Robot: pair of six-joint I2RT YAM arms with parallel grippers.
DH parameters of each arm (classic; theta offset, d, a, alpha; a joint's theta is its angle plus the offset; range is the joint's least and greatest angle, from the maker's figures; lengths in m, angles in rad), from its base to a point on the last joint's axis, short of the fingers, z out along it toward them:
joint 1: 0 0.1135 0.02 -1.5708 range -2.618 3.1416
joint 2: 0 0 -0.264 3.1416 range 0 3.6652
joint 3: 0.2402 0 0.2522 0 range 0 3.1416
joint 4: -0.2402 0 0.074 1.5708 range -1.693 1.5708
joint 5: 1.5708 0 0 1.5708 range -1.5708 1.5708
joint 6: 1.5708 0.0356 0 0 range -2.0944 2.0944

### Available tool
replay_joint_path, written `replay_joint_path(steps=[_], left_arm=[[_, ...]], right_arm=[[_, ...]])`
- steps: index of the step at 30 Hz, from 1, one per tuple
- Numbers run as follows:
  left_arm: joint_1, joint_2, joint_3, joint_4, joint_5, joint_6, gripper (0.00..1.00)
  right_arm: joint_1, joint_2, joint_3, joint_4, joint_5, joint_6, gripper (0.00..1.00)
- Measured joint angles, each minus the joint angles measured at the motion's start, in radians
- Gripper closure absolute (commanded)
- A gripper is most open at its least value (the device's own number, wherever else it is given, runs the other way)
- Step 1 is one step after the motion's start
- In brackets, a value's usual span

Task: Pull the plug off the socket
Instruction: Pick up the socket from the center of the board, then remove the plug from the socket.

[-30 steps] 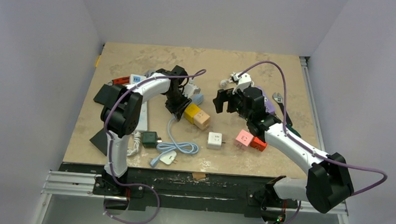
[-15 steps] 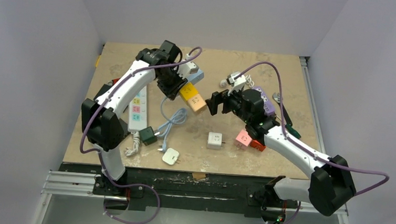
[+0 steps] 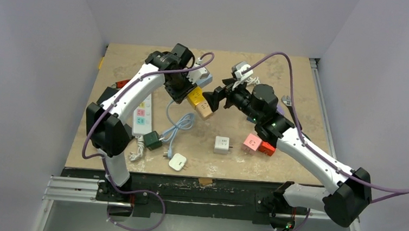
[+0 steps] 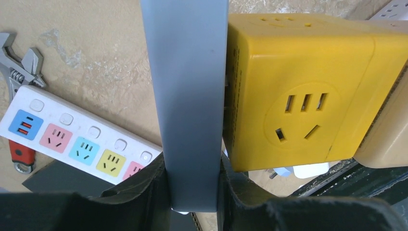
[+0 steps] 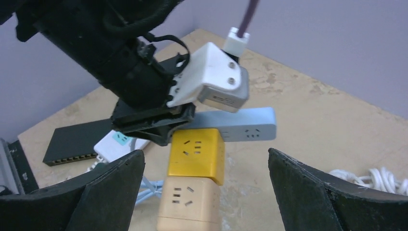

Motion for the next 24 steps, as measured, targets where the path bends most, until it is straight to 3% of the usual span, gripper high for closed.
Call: replay_joint_path(steps=[10,24], left_arm=[[-0.026,0.0,-0.008,0.013,-0.05,0.001,1.0],[-0.056,-0.004,-0.04,0.027,-0.072,0.001,1.0]], right_arm=[[0.152,0.144,0.062,-0.149,0.036,-0.114,0.01],[0.175,0.223,0.116,-0.179,0.182,-0.208,0.01]])
